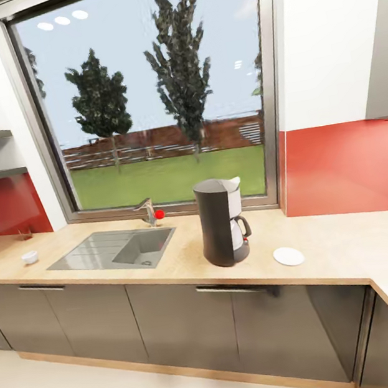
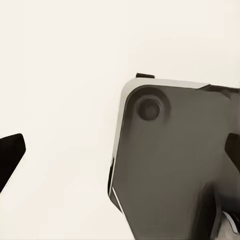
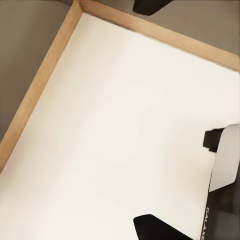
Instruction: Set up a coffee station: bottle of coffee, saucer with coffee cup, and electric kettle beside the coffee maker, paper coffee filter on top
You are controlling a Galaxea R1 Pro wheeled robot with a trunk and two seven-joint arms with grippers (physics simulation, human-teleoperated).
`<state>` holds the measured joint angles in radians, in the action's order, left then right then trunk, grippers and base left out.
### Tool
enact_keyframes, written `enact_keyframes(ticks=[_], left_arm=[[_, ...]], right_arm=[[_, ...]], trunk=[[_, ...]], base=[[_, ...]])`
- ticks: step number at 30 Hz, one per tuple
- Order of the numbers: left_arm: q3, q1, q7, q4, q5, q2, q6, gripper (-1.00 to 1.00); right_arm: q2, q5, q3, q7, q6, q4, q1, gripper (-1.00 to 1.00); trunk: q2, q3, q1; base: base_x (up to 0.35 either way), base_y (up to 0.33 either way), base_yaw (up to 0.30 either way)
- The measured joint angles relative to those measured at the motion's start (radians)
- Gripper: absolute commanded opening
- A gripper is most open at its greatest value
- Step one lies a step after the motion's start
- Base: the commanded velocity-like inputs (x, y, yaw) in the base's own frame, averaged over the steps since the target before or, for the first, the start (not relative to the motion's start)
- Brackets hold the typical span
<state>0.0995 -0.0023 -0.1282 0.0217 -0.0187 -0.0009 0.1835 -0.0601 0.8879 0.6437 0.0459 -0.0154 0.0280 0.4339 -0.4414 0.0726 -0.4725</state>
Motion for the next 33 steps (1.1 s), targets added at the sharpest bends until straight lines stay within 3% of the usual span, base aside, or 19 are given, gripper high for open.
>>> enact_keyframes(ticks=[21, 33], left_arm=[[0.000, -0.001, 0.000, -0.001, -0.001, 0.001, 0.000, 1.00], [0.000, 0.000, 0.000, -0.001, 0.002, 0.001, 0.000, 1.00]], right_arm=[[0.001, 0.000, 0.000, 0.001, 0.000, 0.000, -0.005, 1.00], [0.001, 0.008, -0.002, -0.003, -0.004, -0.001, -0.056, 1.00]], trunk=[[0.000, 0.000, 0.000], [0.000, 0.000, 0.000]], base=[[0.102, 0.301, 0.000], [0.142, 0.306, 0.000]])
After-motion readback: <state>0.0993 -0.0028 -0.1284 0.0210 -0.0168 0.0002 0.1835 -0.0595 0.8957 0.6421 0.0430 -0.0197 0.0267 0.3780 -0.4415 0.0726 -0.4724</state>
